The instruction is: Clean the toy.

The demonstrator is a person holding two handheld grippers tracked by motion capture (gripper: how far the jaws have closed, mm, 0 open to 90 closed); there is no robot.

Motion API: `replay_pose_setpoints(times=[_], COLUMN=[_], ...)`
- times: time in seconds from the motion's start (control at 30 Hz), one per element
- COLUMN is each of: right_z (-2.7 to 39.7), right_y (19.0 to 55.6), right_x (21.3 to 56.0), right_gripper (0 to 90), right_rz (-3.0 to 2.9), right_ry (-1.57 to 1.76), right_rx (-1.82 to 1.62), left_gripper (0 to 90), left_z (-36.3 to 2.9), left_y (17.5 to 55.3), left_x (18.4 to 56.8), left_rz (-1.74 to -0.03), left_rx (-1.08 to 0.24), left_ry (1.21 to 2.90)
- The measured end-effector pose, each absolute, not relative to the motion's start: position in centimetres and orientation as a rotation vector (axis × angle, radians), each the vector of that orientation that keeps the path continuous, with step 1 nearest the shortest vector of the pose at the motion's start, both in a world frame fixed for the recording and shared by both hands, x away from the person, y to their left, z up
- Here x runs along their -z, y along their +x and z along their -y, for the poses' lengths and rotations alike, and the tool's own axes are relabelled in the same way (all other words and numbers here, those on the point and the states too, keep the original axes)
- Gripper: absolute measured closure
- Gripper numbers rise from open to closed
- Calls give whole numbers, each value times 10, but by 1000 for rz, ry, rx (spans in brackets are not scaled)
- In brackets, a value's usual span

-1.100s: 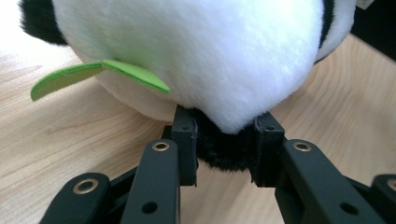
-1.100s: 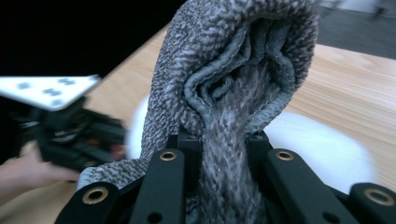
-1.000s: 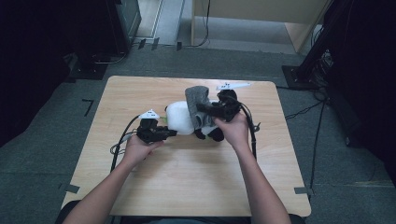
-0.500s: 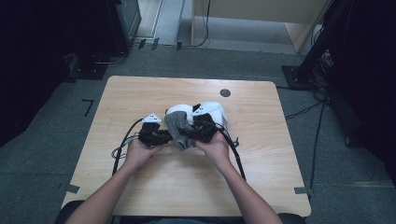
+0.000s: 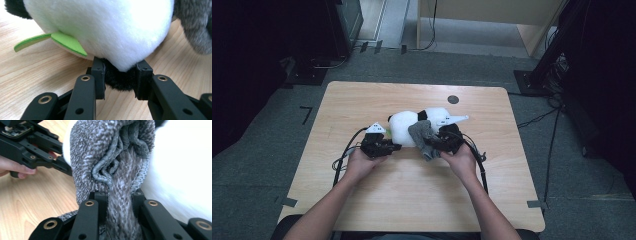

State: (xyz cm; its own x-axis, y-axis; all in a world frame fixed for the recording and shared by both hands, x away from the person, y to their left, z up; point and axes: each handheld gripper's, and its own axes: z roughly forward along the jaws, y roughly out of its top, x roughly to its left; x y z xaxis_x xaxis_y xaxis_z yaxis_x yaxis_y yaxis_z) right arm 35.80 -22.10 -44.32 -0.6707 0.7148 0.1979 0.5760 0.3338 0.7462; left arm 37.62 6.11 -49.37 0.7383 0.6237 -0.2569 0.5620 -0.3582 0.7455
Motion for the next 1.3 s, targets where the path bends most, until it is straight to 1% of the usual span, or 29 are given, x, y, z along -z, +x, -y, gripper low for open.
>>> replay_pose_setpoints(times=[0.3,0.53,0.67,0.77,0.9,1.0,1.13,1.23,1.3], right_z=[257,277,289,298,299,298,290,281,280], right_y=[362,364,361,358,354,354,362,374,381], right_x=[441,440,429,416,401,395,402,412,415], right_gripper=[756,756,757,757,757,757,756,753,751], right_rz=[-2327,-2251,-2145,-2078,-2059,-2057,-2115,-2186,-2180], right_ry=[1286,1358,1364,1359,1322,1316,1333,1351,1376], right_rx=[-1272,-1250,-1330,-1411,-1440,-1456,-1433,-1332,-1359], left_gripper=[689,693,711,716,718,717,706,691,678], left_z=[-66,-66,-69,-72,-75,-76,-74,-74,-75], left_y=[379,379,379,378,373,366,366,366,367], left_x=[494,494,495,493,489,488,493,497,498], left_rz=[-905,-895,-854,-812,-740,-685,-684,-670,-666], left_rx=[-94,-104,-140,-124,-87,-48,6,-9,-25], left_ry=[2041,2041,2057,2056,2071,2093,2101,2105,2097])
